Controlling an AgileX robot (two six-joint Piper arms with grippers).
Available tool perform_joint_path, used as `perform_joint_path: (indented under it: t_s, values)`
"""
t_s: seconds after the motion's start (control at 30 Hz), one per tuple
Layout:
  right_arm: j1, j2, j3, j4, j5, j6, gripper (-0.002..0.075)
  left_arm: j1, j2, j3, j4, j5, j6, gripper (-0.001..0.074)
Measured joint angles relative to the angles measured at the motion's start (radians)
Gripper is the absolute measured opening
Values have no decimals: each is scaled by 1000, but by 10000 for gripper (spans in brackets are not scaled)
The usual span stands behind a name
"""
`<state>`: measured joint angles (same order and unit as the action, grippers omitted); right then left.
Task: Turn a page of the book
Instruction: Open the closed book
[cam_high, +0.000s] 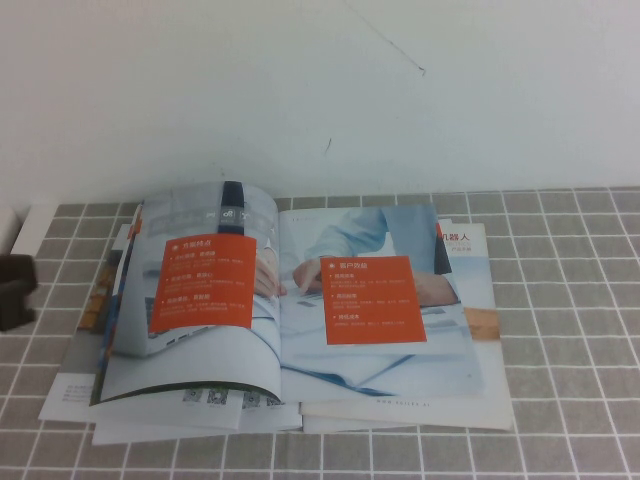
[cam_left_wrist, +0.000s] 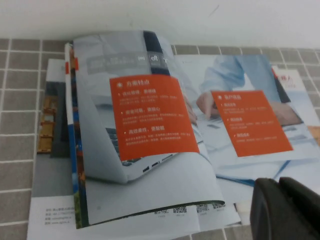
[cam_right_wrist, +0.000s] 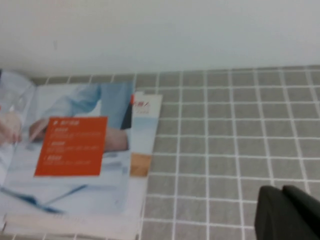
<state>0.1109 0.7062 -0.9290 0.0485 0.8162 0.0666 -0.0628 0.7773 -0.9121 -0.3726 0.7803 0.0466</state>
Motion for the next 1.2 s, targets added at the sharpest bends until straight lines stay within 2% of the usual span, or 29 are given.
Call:
perform_joint_path:
  t_s: [0.23,0.4,0.47,0.53,0.67,0.73,0.9,1.07,1.2]
  values:
    - [2,138,0,238,97,-274,-3,0,316,0,-207,-48,333,-4]
    - [4,354,0,300,127,-392,11,0,472,2,-397,-47,491,-4]
    - [4,427,0,316,106,-420,42,0,515,2,-435,-78,521,-4]
    - [4,513,0,369,53,-461,108,0,549,0,-454,-108,547,-4]
    - [4,656,0,574,-32,-621,244,0,629,-41,-465,-126,605,-4]
    - [4,723,0,684,-53,-712,282,0,675,-66,-475,-126,634,-4]
    - [4,891,0,914,-92,-907,309,0,786,-139,-534,-112,709,-4]
    - [4,1020,-31,961,-158,-951,314,-46,887,-210,-554,-94,752,-4]
    - [4,1099,-82,969,-160,-957,315,-138,966,-287,-507,-92,750,-4]
